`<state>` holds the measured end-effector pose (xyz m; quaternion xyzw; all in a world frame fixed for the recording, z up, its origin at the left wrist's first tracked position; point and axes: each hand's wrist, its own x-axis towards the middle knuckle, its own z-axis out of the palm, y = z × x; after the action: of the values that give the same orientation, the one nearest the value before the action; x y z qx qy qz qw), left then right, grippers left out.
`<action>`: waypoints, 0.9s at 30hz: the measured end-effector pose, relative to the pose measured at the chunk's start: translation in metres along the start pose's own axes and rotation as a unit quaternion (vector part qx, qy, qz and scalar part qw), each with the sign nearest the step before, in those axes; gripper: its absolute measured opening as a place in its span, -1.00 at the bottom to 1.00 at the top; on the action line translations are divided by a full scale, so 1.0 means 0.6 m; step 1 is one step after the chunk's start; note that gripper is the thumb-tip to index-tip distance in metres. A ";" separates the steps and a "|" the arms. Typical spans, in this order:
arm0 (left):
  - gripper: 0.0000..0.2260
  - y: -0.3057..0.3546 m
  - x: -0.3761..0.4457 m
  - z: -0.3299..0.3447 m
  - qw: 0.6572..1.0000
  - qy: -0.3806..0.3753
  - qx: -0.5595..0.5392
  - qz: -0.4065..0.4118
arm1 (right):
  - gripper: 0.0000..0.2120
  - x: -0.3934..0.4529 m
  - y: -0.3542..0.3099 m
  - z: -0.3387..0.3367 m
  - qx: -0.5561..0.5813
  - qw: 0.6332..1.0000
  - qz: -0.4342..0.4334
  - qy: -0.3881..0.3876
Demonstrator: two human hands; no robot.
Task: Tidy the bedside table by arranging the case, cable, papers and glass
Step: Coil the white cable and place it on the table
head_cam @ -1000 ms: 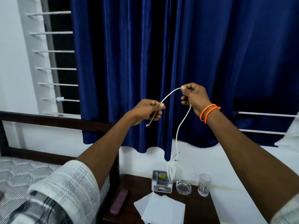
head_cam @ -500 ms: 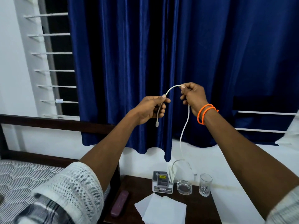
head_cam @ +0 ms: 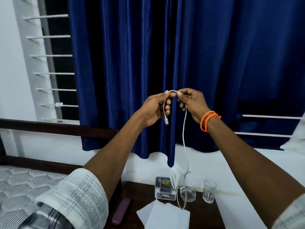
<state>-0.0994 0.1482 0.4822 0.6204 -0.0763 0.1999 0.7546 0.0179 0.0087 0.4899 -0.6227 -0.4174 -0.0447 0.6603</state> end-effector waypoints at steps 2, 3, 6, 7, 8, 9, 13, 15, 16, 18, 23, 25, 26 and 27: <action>-0.75 -0.002 -0.003 0.003 0.999 -0.025 -0.032 0.003 | -0.88 0.002 0.002 0.006 -0.016 1.000 0.003 0.012; -0.75 -0.004 -0.004 0.006 0.998 -0.032 -0.050 0.007 | -0.87 0.001 0.003 0.010 -0.022 1.000 0.008 0.007; -0.75 -0.002 -0.003 0.013 0.993 -0.030 -0.110 0.034 | -0.84 -0.013 0.011 0.026 -0.018 0.999 0.031 -0.020; -0.74 -0.001 -0.002 0.015 0.990 -0.027 -0.129 0.047 | -0.81 -0.018 0.015 0.034 -0.020 0.999 0.042 -0.026; -0.72 0.000 -0.001 0.015 0.988 -0.025 -0.142 0.059 | -0.79 -0.023 0.019 0.040 -0.022 0.998 0.056 -0.031; -0.70 0.001 0.000 0.017 0.986 -0.024 -0.150 0.070 | -0.77 -0.028 0.022 0.046 -0.020 0.997 0.070 -0.037; -0.60 0.002 0.009 0.011 0.982 0.000 -0.153 0.113 | -0.79 -0.048 0.037 0.060 0.000 0.990 0.104 -0.095; -0.53 0.005 0.014 0.002 0.979 0.022 -0.150 0.134 | -0.70 -0.057 0.046 0.062 0.007 0.987 0.108 -0.119; -0.49 0.006 0.015 -0.003 0.980 0.031 -0.140 0.141 | -0.65 -0.061 0.050 0.062 0.006 0.986 0.107 -0.127; -0.39 0.004 0.014 -0.012 0.983 0.044 -0.097 0.148 | -0.62 -0.068 0.055 0.063 -0.009 0.985 0.100 -0.142; -0.39 -0.016 0.013 -0.038 0.978 0.075 0.106 0.162 | -0.70 -0.078 0.055 0.064 -0.058 0.981 0.068 -0.174; -0.47 -0.025 0.012 -0.041 0.967 0.087 0.163 0.173 | -0.71 -0.080 0.056 0.061 -0.079 0.979 0.050 -0.178; -0.51 -0.030 0.012 -0.041 0.961 0.093 0.190 0.179 | -0.73 -0.081 0.056 0.060 -0.092 0.978 0.040 -0.180; -0.54 -0.035 0.011 -0.040 0.954 0.101 0.212 0.185 | -0.76 -0.082 0.056 0.059 -0.105 0.977 0.031 -0.182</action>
<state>-0.0881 0.1693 0.4602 0.7175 -0.0691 0.4090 0.5596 -0.0121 0.0240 0.4289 -0.6986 -0.5042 0.0463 0.5055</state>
